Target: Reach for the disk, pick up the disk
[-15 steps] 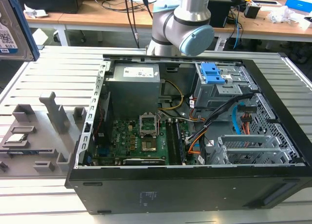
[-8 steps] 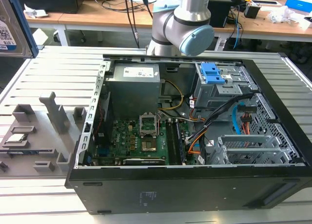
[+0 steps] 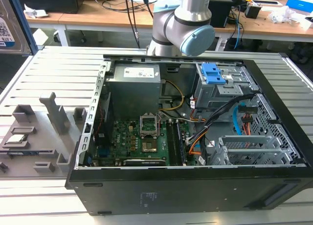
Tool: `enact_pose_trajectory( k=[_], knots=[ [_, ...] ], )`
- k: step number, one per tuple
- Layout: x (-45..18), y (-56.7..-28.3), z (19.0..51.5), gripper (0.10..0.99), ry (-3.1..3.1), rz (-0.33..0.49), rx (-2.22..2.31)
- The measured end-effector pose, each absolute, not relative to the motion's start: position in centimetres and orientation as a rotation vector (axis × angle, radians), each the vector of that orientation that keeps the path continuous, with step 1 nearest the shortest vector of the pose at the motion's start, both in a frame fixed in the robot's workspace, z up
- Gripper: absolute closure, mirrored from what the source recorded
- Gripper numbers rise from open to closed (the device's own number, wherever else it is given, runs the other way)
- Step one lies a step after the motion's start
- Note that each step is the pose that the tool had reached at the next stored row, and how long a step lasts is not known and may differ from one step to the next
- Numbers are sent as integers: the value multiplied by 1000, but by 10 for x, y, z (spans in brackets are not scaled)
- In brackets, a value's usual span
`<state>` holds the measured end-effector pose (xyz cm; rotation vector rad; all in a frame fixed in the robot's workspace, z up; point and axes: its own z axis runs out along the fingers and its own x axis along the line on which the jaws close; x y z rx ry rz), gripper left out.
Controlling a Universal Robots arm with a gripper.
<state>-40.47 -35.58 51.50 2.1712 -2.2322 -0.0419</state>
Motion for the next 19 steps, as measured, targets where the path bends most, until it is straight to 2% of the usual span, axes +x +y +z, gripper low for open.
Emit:
enact_pose_trajectory(
  k=[19],
  knots=[
    [-377,-356,515,718,-2232,-42,2171]
  ],
)
